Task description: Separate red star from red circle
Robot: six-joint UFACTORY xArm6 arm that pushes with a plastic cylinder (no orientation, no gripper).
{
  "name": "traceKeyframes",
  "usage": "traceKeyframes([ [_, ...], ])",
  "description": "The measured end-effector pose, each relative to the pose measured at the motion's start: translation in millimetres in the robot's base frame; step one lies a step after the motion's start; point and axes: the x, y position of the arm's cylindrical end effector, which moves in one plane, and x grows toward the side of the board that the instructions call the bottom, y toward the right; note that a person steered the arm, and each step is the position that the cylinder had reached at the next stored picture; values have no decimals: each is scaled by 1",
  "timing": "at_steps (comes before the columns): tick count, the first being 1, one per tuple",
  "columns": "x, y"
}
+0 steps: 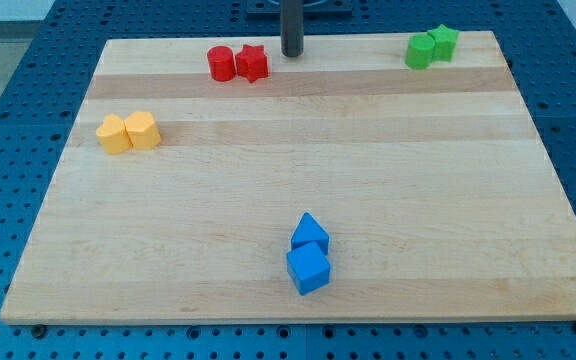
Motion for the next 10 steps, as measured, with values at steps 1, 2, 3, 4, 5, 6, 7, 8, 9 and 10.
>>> traceKeyframes([
  [1, -4, -5],
  [2, 6, -5],
  [3, 13, -8],
  [4, 7, -27],
  [5, 5, -49],
  [6, 8, -51],
  [7, 18, -51],
  [8, 29, -51],
  [9, 38, -51],
  [10, 47, -51],
])
